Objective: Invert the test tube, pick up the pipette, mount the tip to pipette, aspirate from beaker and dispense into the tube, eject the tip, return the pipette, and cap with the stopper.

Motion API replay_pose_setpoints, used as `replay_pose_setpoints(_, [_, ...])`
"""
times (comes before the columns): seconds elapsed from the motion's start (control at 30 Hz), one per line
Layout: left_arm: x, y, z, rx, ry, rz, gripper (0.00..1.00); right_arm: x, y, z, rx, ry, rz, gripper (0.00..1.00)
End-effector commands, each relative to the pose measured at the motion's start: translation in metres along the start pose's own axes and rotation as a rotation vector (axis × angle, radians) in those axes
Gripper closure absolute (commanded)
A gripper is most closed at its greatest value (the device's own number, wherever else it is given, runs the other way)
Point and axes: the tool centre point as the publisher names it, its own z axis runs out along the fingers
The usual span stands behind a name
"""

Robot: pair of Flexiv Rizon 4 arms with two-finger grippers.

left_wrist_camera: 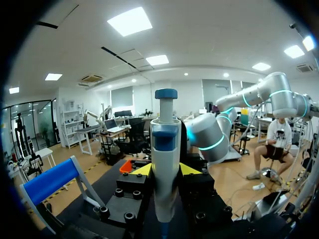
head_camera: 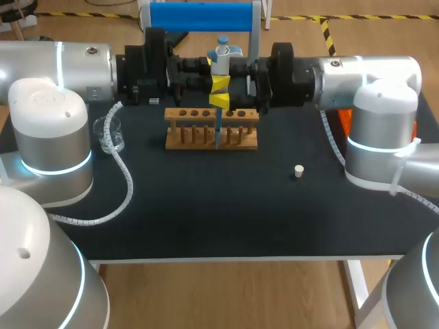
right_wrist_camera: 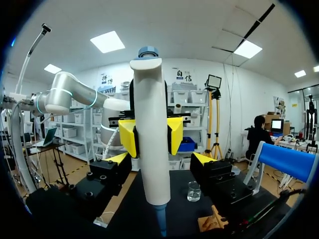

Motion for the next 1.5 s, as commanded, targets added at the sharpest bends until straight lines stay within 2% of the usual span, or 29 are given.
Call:
replay_pose_setpoints(0.03, [0.000,0.001,-0.001,0.005,0.001,0.002,1.00,0.000,-0.001,0.001,-0.002,-0.001,-0.001,0.42])
replay_pose_setpoints(0.07, [0.000,0.001,-0.001,0.005,0.001,0.002,1.00,0.000,-0.001,0.001,-0.002,0.000,-0.001,0.51])
replay_pose_setpoints(0.13, [0.000,0.001,-0.001,0.005,0.001,0.002,1.00,0.000,0.000,0.001,-0.004,0.002,-0.002,0.56])
replay_pose_setpoints(0.23, [0.000,0.001,-0.001,0.005,0.001,0.002,1.00,0.001,0.000,0.001,-0.004,0.003,-0.003,0.71])
replay_pose_setpoints(0.33, [0.000,0.001,-0.001,0.005,0.001,0.002,1.00,0.001,0.000,0.001,-0.004,0.004,-0.004,0.95])
replay_pose_setpoints(0.37, [0.000,0.001,-0.001,0.005,0.001,0.002,1.00,0.001,0.000,0.002,-0.005,0.004,-0.004,1.00])
replay_pose_setpoints(0.73, [0.000,0.001,-0.001,0.005,0.001,0.002,1.00,0.004,0.001,0.002,-0.010,0.018,-0.003,1.00])
replay_pose_setpoints(0.77, [0.000,0.001,-0.001,0.005,0.001,0.002,0.59,0.004,0.001,0.002,-0.011,0.019,-0.002,1.00])
replay_pose_setpoints(0.8, [0.000,0.001,-0.001,0.005,0.001,0.002,0.00,0.004,0.001,0.002,-0.012,0.019,0.000,1.00])
replay_pose_setpoints(0.97, [0.000,0.001,-0.001,0.005,0.001,0.002,0.00,0.005,0.002,-0.009,-0.013,0.016,0.003,1.00])
replay_pose_setpoints(1.1, [0.000,0.001,-0.001,0.005,0.001,0.002,0.00,0.009,0.006,-0.029,-0.008,0.032,-0.008,1.00])
replay_pose_setpoints(1.2, [0.000,0.001,-0.001,0.005,0.001,0.002,0.00,0.011,0.010,-0.052,-0.025,0.051,-0.001,1.00])
replay_pose_setpoints(1.5, [0.000,0.001,-0.001,0.005,0.001,0.002,0.00,0.017,0.016,-0.130,0.001,0.086,-0.016,1.00])
